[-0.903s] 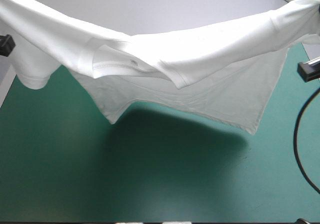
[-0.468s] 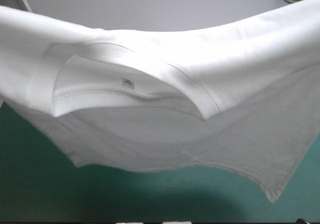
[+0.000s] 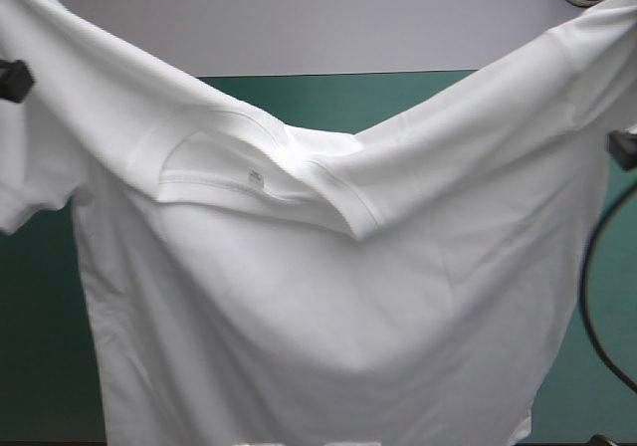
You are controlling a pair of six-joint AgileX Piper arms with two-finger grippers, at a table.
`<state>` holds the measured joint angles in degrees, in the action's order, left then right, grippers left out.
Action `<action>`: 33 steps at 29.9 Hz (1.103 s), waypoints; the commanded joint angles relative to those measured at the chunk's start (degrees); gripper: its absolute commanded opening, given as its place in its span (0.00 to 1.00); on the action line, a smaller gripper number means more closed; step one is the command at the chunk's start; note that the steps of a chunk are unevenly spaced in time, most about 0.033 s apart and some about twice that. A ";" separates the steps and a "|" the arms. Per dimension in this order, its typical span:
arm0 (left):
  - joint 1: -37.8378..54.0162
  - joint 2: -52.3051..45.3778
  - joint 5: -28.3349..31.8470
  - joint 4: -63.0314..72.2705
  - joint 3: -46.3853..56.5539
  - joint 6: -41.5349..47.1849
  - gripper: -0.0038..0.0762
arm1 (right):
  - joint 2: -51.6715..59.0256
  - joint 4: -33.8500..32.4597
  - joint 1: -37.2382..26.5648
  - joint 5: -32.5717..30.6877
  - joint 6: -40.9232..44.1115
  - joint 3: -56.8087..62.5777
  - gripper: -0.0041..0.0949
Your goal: Fold the cloth
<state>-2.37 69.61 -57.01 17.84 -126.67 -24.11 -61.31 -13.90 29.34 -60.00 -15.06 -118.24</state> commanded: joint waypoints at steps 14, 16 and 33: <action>-0.18 17.91 14.58 0.34 19.98 -3.25 0.07 | -16.18 3.56 -12.08 22.35 4.02 21.12 0.02; -0.18 20.80 16.40 0.34 19.98 -3.25 0.07 | -19.47 11.79 -17.14 25.05 -0.74 21.12 0.02; -0.29 42.73 19.30 6.22 19.98 -9.25 0.07 | -46.87 36.05 -26.85 31.06 -17.91 19.67 0.03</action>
<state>-2.37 114.79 -40.83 21.37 -104.90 -32.36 -109.78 20.76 3.04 -33.36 -32.19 -96.17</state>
